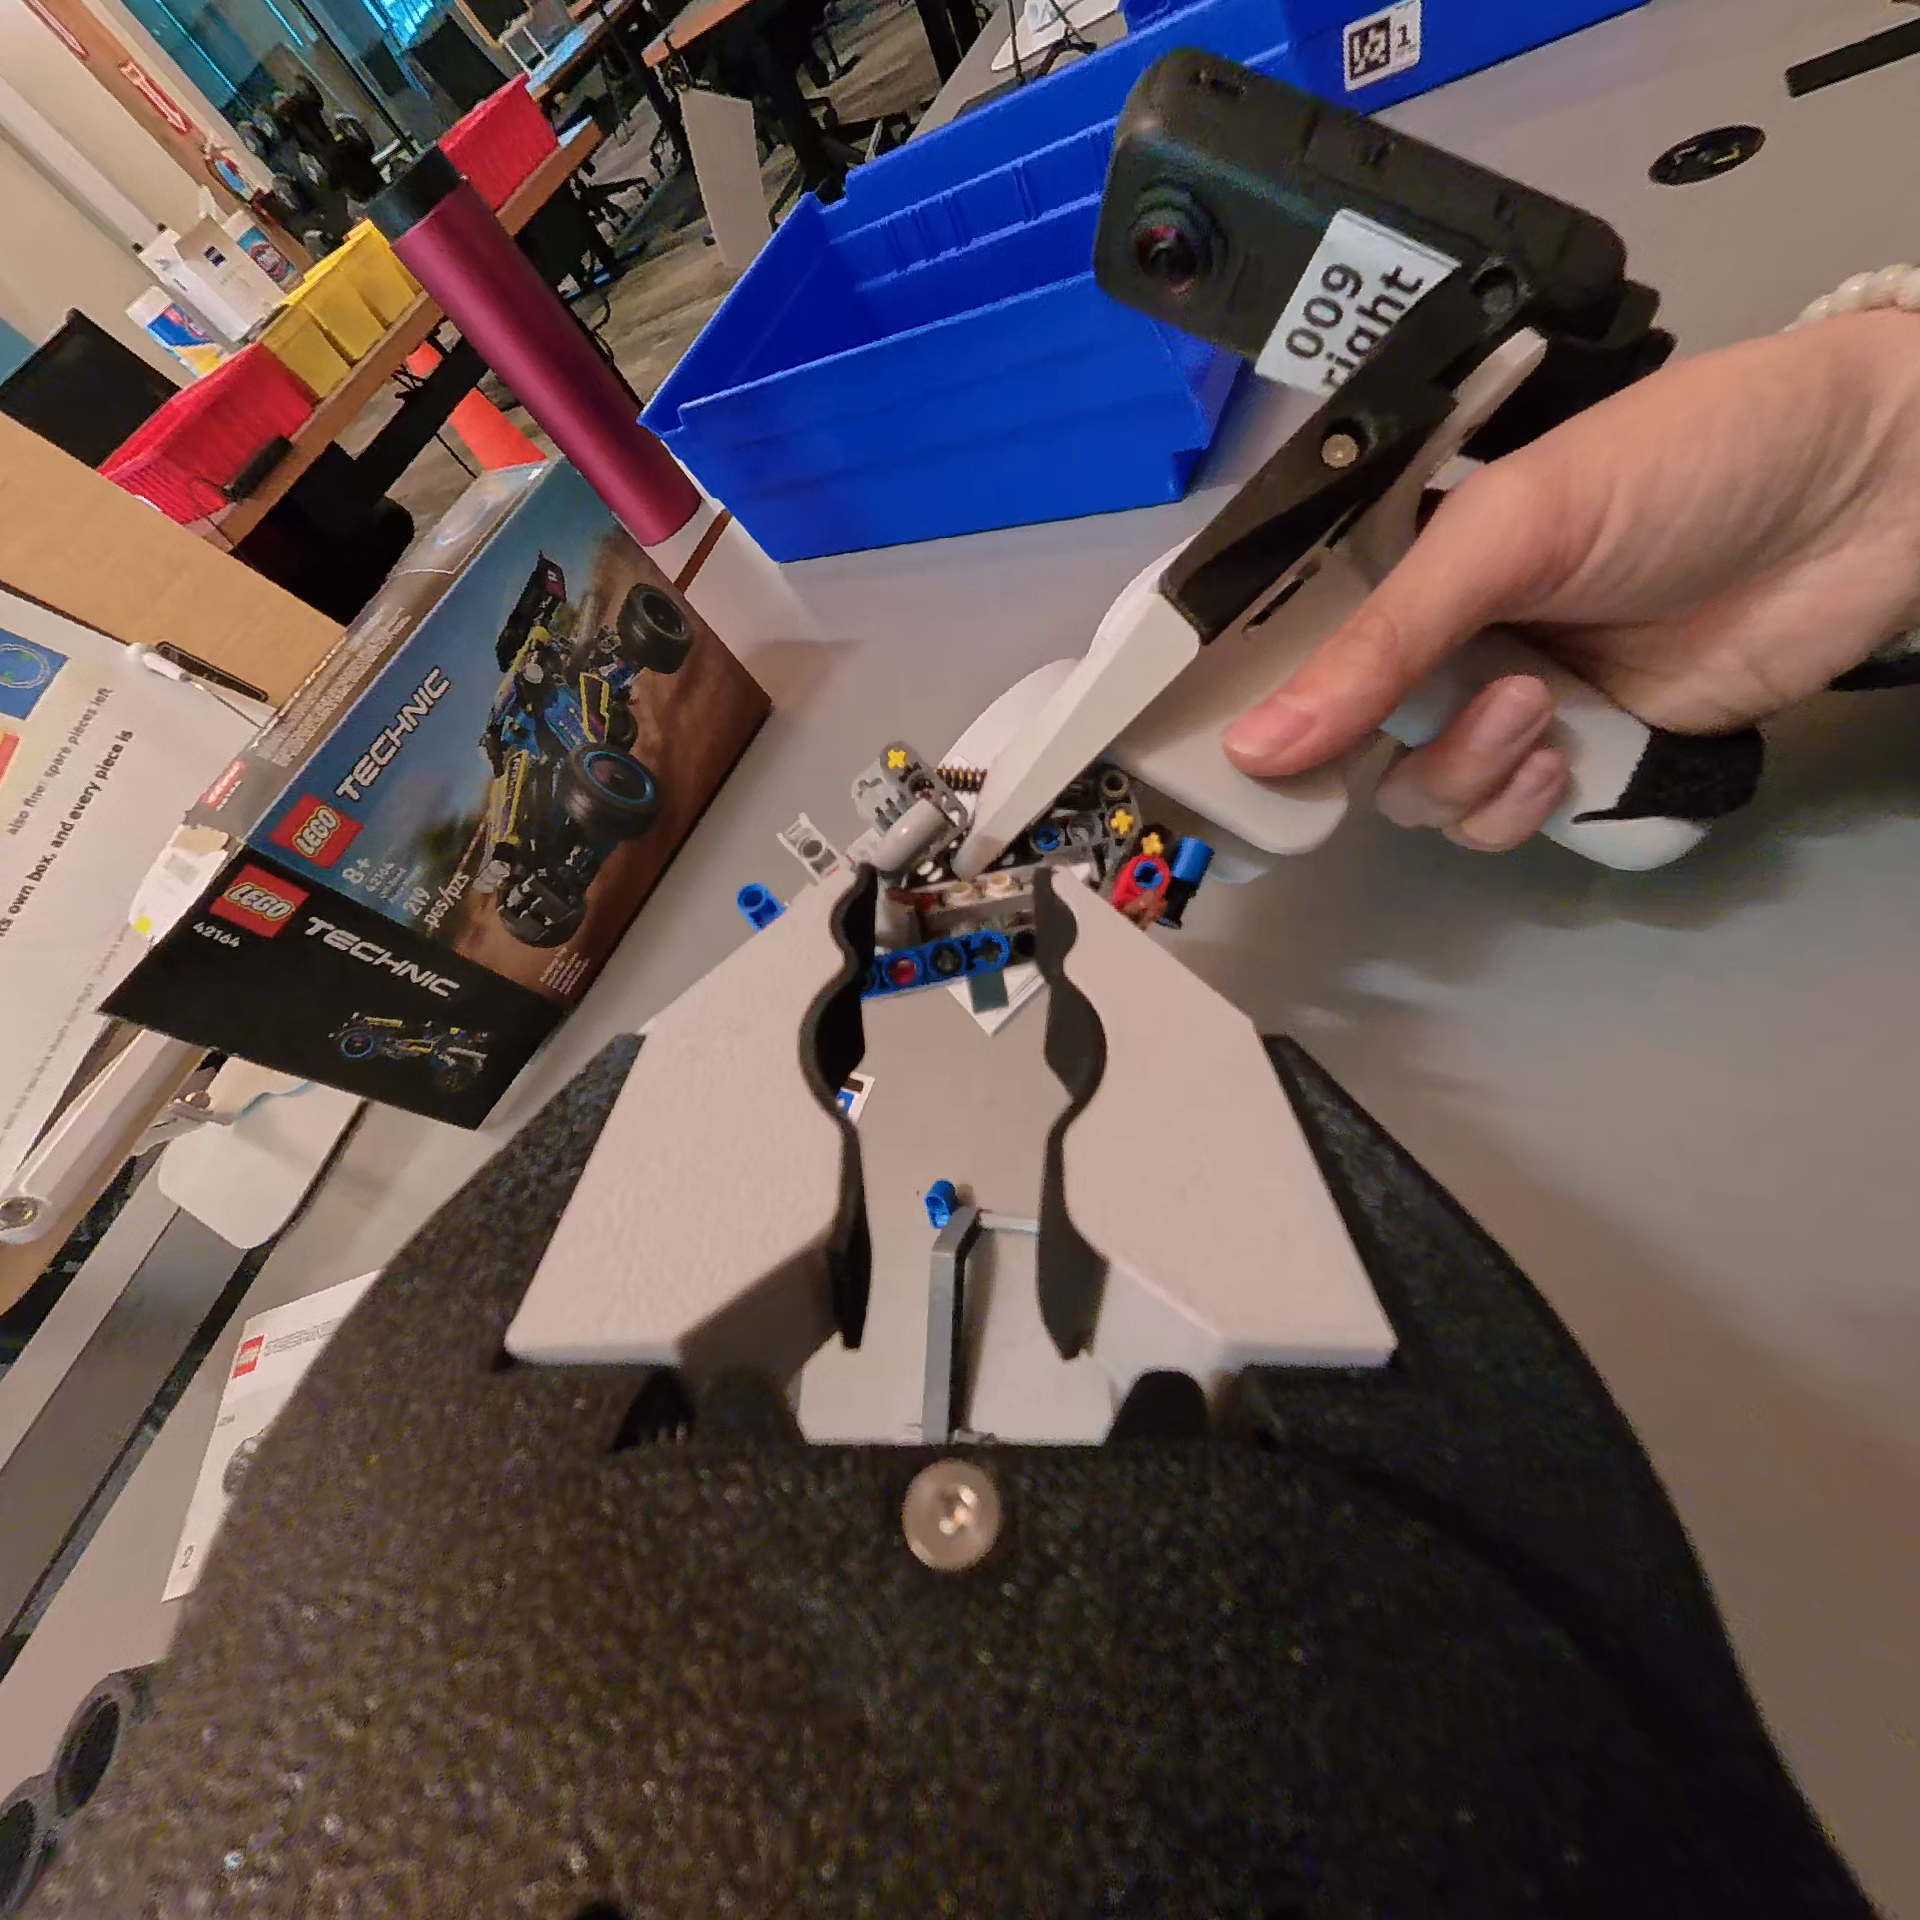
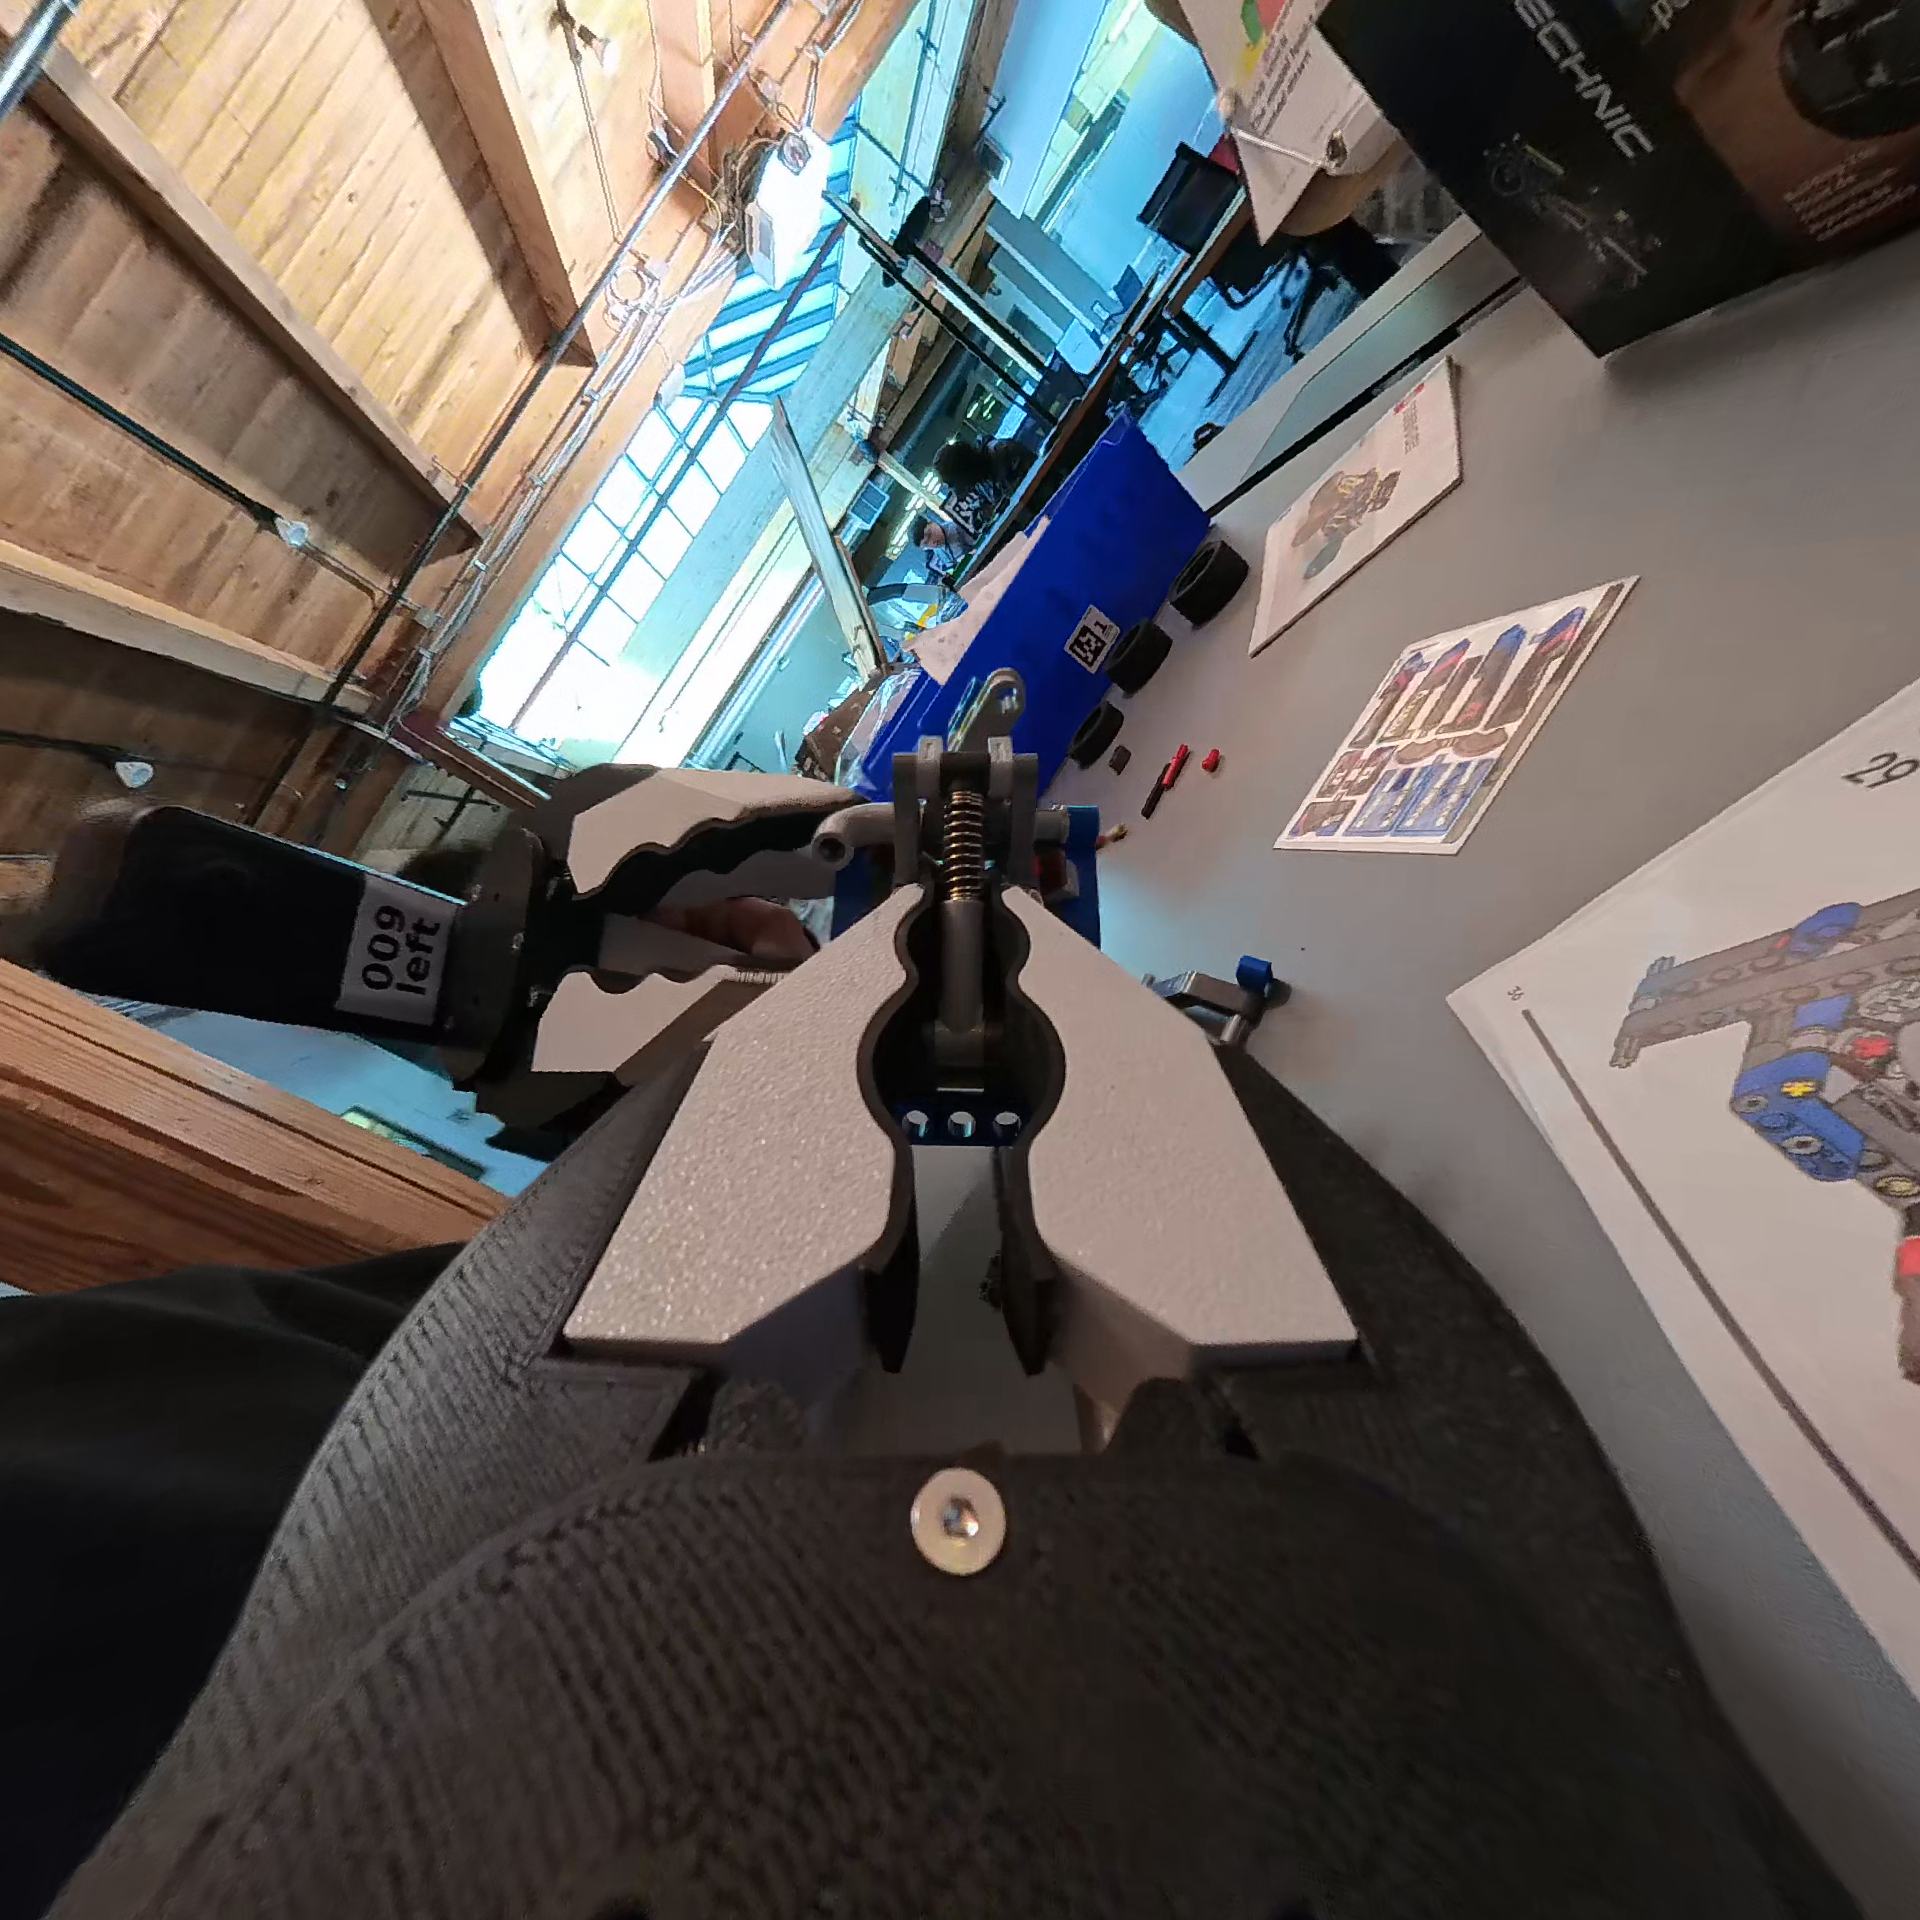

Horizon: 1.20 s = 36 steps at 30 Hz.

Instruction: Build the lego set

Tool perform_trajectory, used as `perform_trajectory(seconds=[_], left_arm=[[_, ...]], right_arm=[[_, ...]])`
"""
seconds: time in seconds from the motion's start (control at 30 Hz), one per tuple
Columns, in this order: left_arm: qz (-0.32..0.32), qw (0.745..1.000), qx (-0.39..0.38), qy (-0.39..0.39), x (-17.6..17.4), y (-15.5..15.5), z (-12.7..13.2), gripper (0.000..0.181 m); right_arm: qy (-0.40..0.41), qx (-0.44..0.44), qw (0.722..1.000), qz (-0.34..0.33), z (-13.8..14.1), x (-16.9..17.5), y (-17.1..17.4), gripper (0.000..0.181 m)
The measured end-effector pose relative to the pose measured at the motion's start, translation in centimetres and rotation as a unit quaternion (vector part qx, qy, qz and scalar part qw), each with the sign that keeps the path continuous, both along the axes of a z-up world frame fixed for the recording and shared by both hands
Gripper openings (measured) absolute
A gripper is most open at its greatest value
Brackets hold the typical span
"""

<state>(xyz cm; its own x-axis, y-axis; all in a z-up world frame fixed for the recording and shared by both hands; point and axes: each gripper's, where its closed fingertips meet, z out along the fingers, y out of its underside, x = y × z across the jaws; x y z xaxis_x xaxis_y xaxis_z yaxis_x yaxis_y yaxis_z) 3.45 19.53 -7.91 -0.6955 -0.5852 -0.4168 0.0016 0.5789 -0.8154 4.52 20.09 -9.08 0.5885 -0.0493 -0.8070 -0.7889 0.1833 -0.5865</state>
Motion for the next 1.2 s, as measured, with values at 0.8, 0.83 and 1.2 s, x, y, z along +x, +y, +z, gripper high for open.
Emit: perform_trajectory(seconds=[0.8,0.83,1.2], left_arm=[[0.016,0.998,0.031,-0.061,-0.3,0.1,1.6,0.021],[0.014,0.999,0.012,-0.042,-0.3,0.1,1.5,0.022],[0.03,0.999,-0.021,-0.005,0.4,0.4,0.4,0.018]], right_arm=[[-0.342,-0.12,0.924,-0.123,3.5,-0.4,-0.7,0.005],[-0.344,-0.129,0.922,-0.125,3.4,-0.4,-0.7,0.005],[-0.288,-0.134,0.939,-0.129,1.9,0.2,-0.5,0.005]])
